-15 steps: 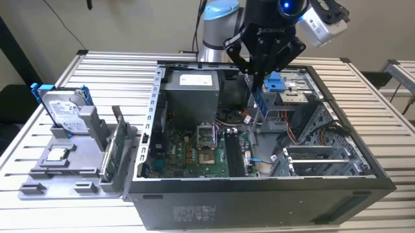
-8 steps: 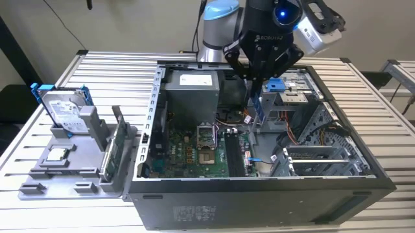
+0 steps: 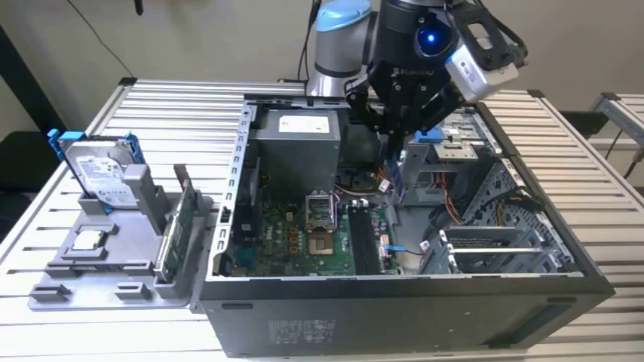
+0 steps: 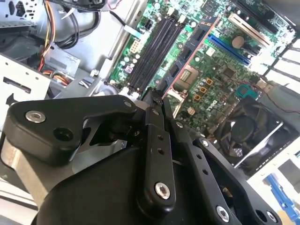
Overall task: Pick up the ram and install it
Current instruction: 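Insert the ram into the slot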
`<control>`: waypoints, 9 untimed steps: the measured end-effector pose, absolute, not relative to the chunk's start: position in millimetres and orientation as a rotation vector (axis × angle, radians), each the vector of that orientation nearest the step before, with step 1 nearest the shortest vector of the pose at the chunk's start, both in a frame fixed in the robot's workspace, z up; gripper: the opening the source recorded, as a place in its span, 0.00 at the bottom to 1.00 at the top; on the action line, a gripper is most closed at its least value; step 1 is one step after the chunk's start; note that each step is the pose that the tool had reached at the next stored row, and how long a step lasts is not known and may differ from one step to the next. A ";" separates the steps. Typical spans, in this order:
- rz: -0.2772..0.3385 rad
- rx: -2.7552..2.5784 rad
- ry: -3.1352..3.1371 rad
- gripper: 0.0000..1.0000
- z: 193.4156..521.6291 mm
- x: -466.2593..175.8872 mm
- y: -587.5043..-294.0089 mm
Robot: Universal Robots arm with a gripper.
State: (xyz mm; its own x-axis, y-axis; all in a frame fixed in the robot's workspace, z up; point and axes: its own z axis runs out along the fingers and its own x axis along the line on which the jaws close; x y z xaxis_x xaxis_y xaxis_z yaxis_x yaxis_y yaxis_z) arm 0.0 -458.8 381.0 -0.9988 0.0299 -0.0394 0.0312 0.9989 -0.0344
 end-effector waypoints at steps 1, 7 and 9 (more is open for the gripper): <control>-0.054 0.047 3.102 0.14 379.2 0.1 -458.8; -0.054 0.047 3.102 0.14 368.2 0.2 -458.8; -0.054 0.047 3.102 0.14 364.6 0.2 -458.8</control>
State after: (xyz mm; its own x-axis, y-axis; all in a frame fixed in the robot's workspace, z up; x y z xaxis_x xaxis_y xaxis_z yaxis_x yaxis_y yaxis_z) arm 0.2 -458.8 364.6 -0.9988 0.0298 -0.0394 0.0311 0.9989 -0.0345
